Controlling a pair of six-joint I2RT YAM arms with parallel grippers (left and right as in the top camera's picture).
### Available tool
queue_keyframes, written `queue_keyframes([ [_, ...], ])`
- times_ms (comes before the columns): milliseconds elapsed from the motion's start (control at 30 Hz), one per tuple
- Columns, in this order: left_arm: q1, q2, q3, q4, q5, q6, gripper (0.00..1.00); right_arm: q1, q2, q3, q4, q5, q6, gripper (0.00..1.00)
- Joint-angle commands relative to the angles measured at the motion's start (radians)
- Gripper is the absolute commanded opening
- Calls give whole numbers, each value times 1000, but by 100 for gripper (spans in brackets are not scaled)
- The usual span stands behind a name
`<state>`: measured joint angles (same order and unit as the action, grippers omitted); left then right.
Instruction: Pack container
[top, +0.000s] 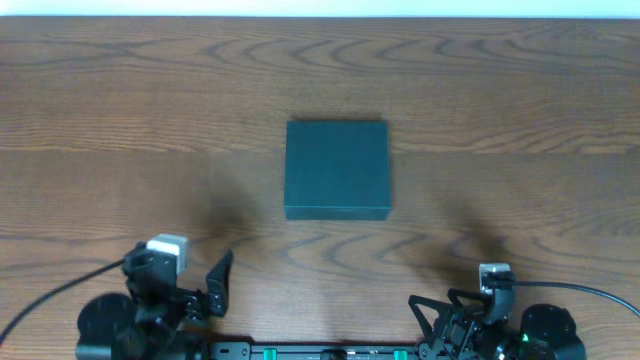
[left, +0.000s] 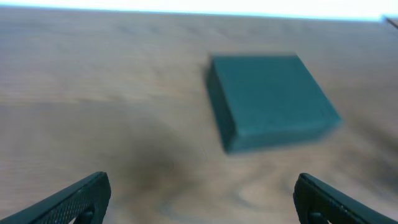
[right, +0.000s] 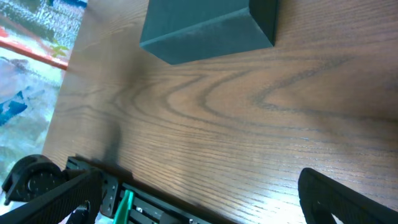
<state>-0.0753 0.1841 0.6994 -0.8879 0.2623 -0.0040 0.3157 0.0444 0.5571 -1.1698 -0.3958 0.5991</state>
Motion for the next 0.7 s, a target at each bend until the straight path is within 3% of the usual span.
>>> queue_keyframes([
  [0,21,-74,-91,45,-170,-7,95,6,-7,-14,-39,-29,68,99],
  [200,38,-181,-332,278,-297,-7,95,6,-7,-14,-39,-29,68,99],
  [500,37,-181,-607,594,-294,-48,95,6,-7,-14,-39,-30,68,99],
  [667,35,-181,-618,620,-280,-71,95,6,-7,-14,-39,-30,68,99],
])
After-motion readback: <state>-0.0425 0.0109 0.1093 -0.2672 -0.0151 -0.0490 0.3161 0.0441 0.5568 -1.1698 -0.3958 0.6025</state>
